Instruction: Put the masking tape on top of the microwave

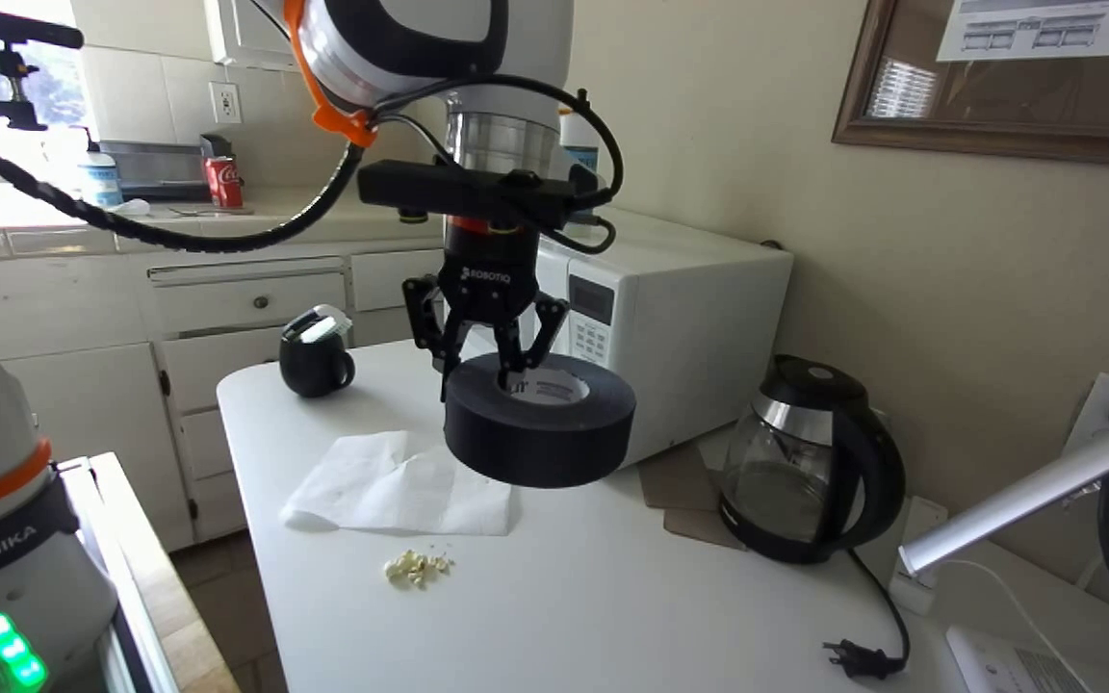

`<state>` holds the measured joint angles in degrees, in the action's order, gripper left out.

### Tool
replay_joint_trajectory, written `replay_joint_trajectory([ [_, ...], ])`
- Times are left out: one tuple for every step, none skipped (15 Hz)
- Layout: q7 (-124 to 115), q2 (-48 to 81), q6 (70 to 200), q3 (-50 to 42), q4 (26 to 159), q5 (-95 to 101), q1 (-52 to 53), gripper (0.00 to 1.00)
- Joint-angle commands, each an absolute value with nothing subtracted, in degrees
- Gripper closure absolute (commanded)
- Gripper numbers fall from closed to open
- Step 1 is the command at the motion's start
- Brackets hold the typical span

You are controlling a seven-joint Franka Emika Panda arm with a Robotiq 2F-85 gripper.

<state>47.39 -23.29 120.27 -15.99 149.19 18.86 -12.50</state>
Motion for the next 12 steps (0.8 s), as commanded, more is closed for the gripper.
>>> replay_joint_trajectory([
  [47.4,-31.0,117.9,-14.8,147.7,18.9,-11.8,0.79],
  [47.4,-32.3,117.3,-14.3,146.7,19.0,-11.5,0.79],
  [48.2,-33.3,116.8,-13.9,145.2,18.7,-10.7,0.79],
  [48.6,-33.8,116.0,-13.3,143.4,18.3,-9.8,0.79],
  [48.8,-33.7,115.0,-13.0,141.2,17.8,-8.8,0.79],
  [48.6,-32.7,113.6,-12.4,138.1,17.3,-7.8,0.79],
  [48.8,-31.8,111.8,-12.1,135.3,16.8,-6.6,0.79],
  [48.8,-30.1,109.8,-11.8,131.6,16.0,-5.5,0.79],
  [48.7,-28.4,108.1,-11.7,128.1,15.0,-4.4,0.79],
  [48.5,-26.3,106.7,-11.7,124.7,13.9,-3.4,0.79],
  [48.4,-24.5,105.4,-11.6,121.5,13.2,-2.7,0.79],
  [48.6,-22.6,104.2,-11.7,118.6,12.1,-1.9,0.79],
])
